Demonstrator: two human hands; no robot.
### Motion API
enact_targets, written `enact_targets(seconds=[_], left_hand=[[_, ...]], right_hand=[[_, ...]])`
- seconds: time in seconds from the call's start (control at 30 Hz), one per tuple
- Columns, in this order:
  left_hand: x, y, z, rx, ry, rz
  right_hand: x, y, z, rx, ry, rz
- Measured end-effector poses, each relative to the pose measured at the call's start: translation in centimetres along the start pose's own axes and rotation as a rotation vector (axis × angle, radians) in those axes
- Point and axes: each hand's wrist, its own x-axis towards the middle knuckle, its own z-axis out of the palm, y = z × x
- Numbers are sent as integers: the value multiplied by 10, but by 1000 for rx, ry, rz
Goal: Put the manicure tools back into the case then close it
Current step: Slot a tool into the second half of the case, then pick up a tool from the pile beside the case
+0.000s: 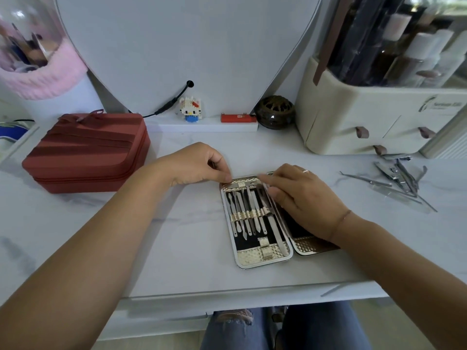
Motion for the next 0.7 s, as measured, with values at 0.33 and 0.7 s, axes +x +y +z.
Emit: enact_targets(seconds=[0.33, 0.7], left_hand=[[5, -7, 2, 10, 32, 0], [4, -6, 3, -17, 36, -14]], right_hand=[[-46, 104, -61, -22, 80, 635], [-27, 125, -64, -189, -228, 511]])
